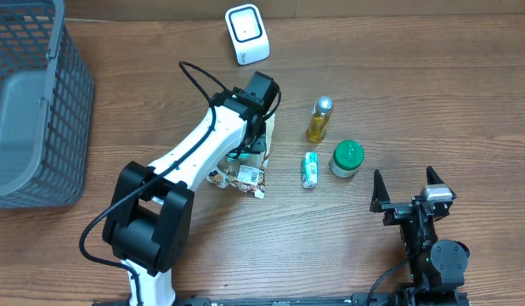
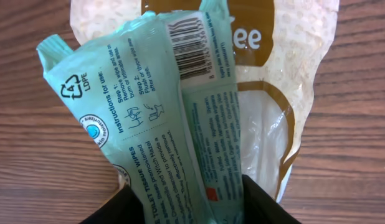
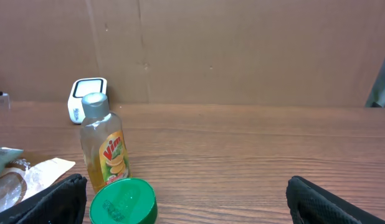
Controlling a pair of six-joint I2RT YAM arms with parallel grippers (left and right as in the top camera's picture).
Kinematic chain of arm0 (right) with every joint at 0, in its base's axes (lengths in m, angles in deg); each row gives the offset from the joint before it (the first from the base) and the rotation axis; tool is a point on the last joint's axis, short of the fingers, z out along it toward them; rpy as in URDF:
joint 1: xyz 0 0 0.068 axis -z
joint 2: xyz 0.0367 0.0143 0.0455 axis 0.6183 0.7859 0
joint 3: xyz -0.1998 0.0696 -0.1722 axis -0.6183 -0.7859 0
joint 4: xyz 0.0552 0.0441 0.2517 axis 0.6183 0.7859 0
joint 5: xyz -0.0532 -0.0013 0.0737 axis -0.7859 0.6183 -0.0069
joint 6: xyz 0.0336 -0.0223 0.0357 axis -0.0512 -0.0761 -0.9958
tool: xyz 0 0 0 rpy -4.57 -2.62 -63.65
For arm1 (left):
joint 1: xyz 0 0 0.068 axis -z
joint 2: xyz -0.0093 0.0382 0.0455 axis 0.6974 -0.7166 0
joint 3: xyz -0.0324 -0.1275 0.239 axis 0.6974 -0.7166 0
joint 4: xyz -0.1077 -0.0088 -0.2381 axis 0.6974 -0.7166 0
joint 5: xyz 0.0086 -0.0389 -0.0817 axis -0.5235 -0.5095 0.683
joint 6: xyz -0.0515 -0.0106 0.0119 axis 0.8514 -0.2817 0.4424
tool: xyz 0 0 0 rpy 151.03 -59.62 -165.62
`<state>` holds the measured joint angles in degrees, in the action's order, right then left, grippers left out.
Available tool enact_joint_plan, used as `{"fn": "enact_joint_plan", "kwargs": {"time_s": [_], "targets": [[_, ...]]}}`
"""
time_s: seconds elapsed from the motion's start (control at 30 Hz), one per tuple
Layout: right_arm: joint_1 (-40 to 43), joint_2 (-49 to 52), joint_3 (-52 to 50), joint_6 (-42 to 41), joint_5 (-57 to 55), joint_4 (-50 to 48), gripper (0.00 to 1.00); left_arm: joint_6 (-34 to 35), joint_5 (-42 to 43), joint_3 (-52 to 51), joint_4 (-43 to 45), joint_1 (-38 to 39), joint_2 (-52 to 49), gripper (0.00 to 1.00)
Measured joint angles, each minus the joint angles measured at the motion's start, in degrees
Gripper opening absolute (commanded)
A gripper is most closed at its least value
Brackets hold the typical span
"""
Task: Scan the item barcode
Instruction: 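Lower the wipes bag left of the tissue pack and open the left gripper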
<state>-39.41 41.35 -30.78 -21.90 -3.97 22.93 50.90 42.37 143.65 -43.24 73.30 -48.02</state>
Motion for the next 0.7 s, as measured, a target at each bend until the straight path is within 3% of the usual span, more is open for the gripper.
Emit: {"fn": "enact_joint_plan", "kwargs": {"time_s": [0.23, 0.27, 0.33, 0.43, 0.57, 0.7], "targets": [[-0.02, 0.02, 0.0, 0.0, -0.02, -0.02, 1.0, -2.71, 0.04, 0.22, -2.95, -0.04, 0.0, 0.43], [-0.02, 0.0, 0.0, 0.0, -0.02, -0.02, 1.0, -2.82, 0.04, 0.22, -3.19, -0.04, 0.0, 0.46], [0.0, 0.02, 0.0, 0.02, 0.0, -0.02, 1.0, -2.97, 0.04, 0.22, -3.43, -0.04, 0.0, 0.62], [0.0, 0.02, 0.0, 0.04, 0.0, 0.0, 1.0, -3.85, 0.07, 0.22, -3.67, -0.04, 0.0, 0.72], [-0.02, 0.0, 0.0, 0.0, -0.02, -0.02, 1.0, -4.11, 0.24, 0.37, -4.59, -0.26, 0.0, 0.79], [-0.02, 0.0, 0.0, 0.02, 0.0, 0.02, 1.0, -4.26, 2.08, 3.52, -7.63, -1.09, 0.0, 0.79]]}}
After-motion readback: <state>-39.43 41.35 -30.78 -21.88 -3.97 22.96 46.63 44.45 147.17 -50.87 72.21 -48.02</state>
